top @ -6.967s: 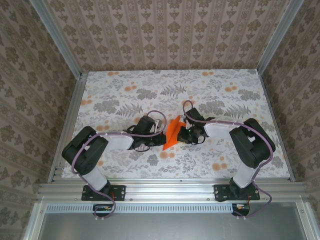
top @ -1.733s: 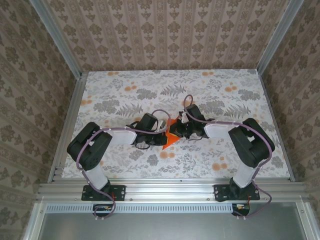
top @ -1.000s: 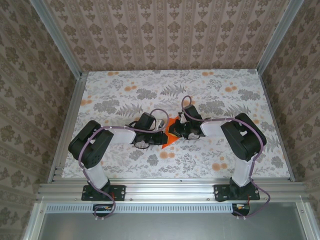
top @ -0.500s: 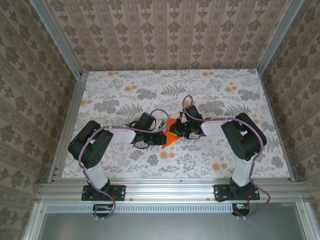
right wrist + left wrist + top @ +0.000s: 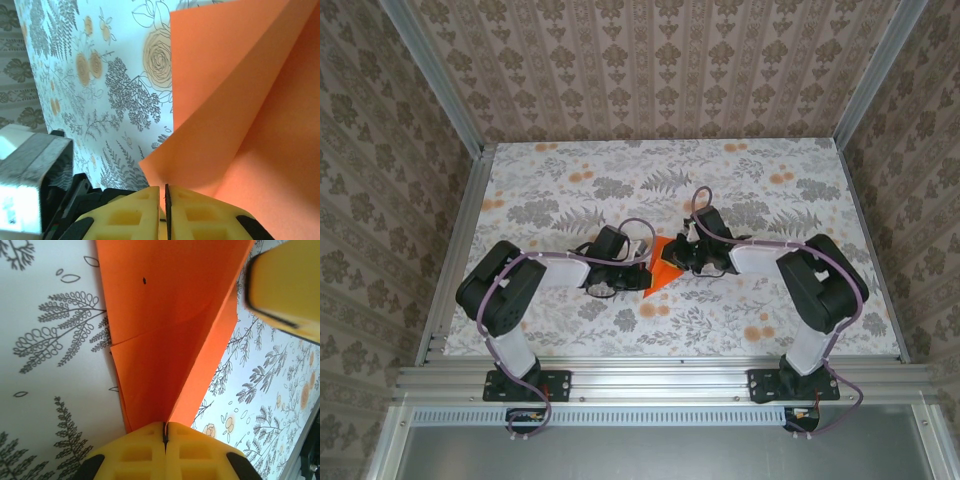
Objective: Fold a paper plane with a square sheet of paper (pick it up from the middle)
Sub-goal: Fourth fold the wing at the center of the table.
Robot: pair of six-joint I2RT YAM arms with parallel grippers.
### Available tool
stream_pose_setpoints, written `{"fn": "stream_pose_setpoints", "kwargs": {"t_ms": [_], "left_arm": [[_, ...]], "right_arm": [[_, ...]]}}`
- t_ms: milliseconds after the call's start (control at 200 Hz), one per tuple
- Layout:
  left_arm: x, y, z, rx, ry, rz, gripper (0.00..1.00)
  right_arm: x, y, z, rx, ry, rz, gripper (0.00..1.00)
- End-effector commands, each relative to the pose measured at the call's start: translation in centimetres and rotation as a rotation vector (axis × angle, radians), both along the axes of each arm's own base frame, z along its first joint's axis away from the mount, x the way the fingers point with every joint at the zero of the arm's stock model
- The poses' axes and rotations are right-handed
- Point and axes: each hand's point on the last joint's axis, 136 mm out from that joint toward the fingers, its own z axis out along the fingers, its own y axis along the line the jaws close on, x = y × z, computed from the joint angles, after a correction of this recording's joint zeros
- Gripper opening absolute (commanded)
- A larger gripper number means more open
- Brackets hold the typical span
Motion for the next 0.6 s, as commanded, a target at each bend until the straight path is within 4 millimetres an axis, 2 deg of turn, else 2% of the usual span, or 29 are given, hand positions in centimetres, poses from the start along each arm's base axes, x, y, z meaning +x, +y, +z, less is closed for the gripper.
{"fn": "stream_pose_setpoints", "kwargs": {"t_ms": [0,165,595], "left_arm": [[-0.7,0.5,-1.2,0.008,0.070,0.011,0.00],[-0.5,0.7,-1.6,-0.012,0.103,0.047,0.00],[-0.3,1.1,-2.0,-0.022,0.129,0.077,0.00]], "right_arm": [[0.0,-1.2,0.3,-0.034,-0.017,-0.038,0.13],[0.2,0.0,0.7,0.018,-0.017,-0.002,0.11],[1.0,2.3,-0.5,0.071,0.025,0.055,0.11]]}}
